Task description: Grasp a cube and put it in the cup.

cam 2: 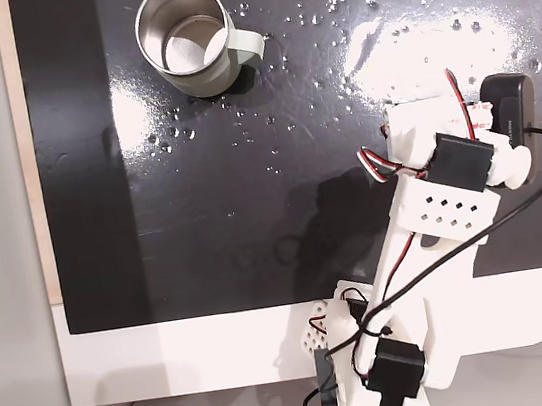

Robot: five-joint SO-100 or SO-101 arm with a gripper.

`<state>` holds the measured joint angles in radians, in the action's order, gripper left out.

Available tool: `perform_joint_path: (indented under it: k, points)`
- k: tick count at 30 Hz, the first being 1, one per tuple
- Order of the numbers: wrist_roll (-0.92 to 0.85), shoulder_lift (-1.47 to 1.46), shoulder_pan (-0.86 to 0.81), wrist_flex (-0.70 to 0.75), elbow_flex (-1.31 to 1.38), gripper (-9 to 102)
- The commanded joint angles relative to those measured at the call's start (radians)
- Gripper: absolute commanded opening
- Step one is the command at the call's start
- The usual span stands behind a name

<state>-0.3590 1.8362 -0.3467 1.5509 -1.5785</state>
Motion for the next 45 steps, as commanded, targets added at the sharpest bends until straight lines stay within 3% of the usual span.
perform_joint_path:
  k: [1, 5, 13, 45]
  points:
    - [-0.012, -0.014, -0.009, 0.020, 0.081, 0]
    - [-0.035, -0.037, -0.008, 0.025, 0.083, 2]
    - [-0.035, -0.066, -0.028, 0.040, 0.083, 24]
    - [-0.083, -0.362, -0.104, -0.049, 0.156, 26]
